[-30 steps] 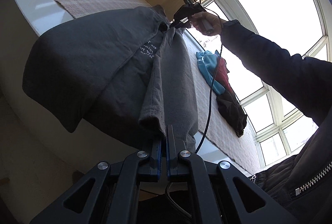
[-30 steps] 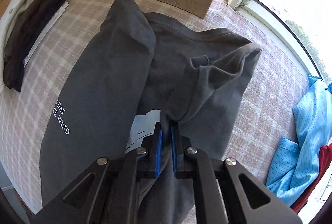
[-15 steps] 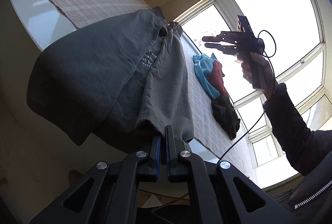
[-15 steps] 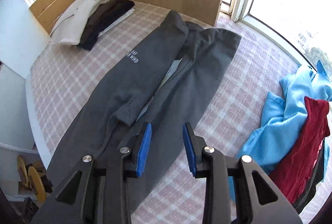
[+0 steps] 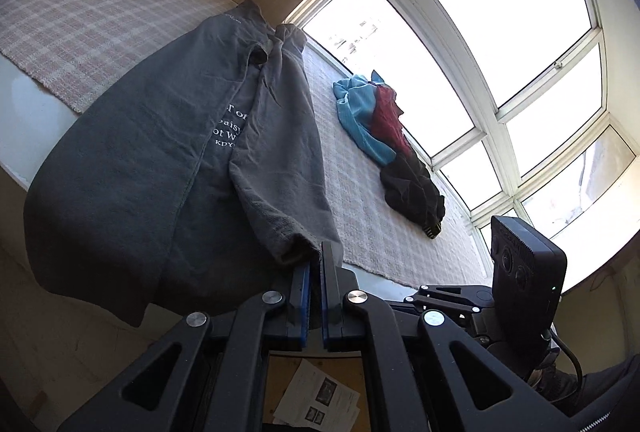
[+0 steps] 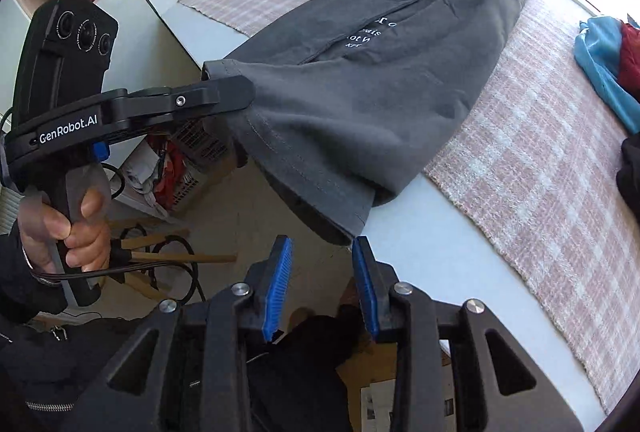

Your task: Fold clothes

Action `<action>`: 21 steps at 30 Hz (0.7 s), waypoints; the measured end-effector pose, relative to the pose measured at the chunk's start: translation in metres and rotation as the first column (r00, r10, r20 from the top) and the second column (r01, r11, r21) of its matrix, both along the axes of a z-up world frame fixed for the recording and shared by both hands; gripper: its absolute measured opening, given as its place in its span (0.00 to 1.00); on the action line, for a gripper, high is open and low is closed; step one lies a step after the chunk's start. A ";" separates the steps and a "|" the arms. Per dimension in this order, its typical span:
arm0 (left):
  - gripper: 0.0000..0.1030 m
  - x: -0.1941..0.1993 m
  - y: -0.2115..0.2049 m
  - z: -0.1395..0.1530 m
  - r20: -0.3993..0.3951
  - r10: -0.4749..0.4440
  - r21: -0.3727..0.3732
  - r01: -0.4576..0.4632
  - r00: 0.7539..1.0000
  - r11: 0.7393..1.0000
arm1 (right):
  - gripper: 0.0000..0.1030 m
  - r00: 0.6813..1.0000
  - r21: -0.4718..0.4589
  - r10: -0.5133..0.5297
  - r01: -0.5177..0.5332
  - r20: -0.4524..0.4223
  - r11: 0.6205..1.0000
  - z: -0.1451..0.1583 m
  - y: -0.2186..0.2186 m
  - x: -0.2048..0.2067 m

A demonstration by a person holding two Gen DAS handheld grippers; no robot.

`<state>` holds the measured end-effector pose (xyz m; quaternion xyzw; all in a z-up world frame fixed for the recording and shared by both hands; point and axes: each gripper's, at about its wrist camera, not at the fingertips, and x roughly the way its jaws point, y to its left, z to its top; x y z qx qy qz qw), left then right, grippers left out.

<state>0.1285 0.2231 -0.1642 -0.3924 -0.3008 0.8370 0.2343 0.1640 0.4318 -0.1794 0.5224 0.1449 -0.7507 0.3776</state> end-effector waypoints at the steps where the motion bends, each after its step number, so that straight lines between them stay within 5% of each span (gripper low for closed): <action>1: 0.02 0.002 0.001 0.002 -0.003 -0.005 0.001 0.005 1.000 1.000 | 0.30 1.000 0.016 -0.014 0.015 -0.025 1.000 -0.005 -0.002 -0.002; 9: 0.02 0.000 0.004 0.011 -0.017 -0.023 0.020 0.024 1.000 1.000 | 0.29 0.998 0.028 -0.047 0.049 -0.049 0.998 -0.020 -0.008 -0.006; 12: 0.02 -0.002 0.003 0.011 -0.019 -0.028 0.025 0.028 0.999 0.999 | 0.08 0.997 0.015 -0.070 0.071 -0.041 0.997 -0.024 -0.005 -0.010; 14: 0.02 -0.002 0.002 0.011 -0.019 -0.031 0.028 0.031 0.999 0.999 | 0.05 0.997 -0.005 -0.080 0.080 -0.022 0.997 -0.022 -0.003 -0.011; 21: 0.02 -0.004 -0.005 -0.019 0.048 -0.036 -0.004 0.036 0.998 0.999 | 0.04 0.989 -0.090 -0.146 0.147 0.025 0.985 0.020 0.019 0.001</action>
